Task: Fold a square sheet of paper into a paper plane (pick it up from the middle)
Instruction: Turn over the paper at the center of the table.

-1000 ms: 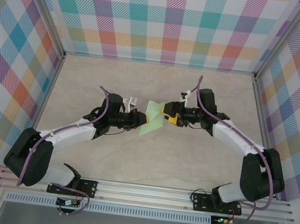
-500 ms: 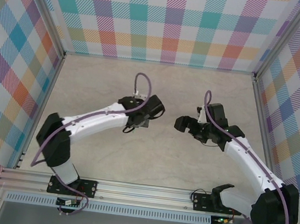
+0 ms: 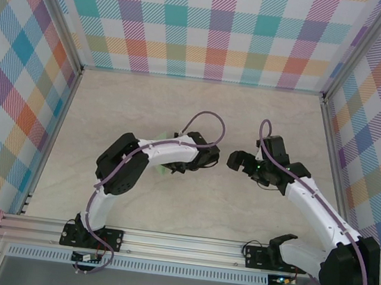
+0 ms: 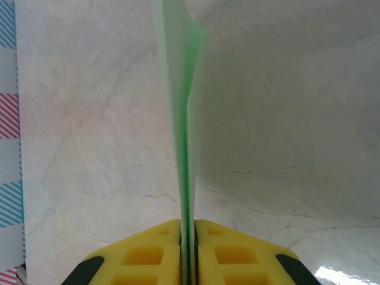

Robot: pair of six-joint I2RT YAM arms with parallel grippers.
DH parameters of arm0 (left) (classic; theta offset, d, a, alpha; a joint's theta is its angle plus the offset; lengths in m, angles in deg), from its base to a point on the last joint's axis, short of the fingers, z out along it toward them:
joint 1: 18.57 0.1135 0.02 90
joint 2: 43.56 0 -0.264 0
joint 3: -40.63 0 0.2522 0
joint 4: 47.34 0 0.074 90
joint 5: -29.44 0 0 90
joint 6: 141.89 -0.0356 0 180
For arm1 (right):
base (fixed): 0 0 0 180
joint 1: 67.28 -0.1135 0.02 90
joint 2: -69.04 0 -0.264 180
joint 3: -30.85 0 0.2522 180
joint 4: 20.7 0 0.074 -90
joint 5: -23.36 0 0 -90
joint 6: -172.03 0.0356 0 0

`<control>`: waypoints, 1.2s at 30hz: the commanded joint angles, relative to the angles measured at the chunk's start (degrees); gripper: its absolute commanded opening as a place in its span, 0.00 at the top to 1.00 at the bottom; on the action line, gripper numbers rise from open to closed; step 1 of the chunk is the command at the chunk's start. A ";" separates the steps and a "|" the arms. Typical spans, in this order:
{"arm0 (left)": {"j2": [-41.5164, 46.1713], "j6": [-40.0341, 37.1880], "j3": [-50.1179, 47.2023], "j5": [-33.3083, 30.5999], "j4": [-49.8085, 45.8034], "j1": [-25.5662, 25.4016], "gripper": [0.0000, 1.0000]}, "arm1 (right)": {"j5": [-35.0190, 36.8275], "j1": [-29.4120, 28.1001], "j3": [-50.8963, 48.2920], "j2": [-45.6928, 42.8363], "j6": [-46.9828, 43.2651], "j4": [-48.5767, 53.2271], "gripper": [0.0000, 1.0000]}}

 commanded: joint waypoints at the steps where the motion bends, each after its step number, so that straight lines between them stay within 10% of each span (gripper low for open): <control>1: -0.44 -1.01 2.34 3.99 3.20 -0.69 0.81 | 2.87 0.26 -0.33 0.13 1.12 1.80 0.00; 12: 9.76 -8.79 -2.17 24.74 21.09 5.45 0.27 | -3.12 0.04 0.80 1.41 -0.89 -0.99 0.03; 22: 29.02 -6.79 -19.50 31.83 34.34 18.80 0.15 | -1.76 -15.88 12.40 17.34 3.37 -7.46 0.11; 36: 46.17 -1.68 -43.59 34.80 37.41 34.53 0.05 | -8.79 -27.00 30.90 44.32 8.72 -14.71 0.59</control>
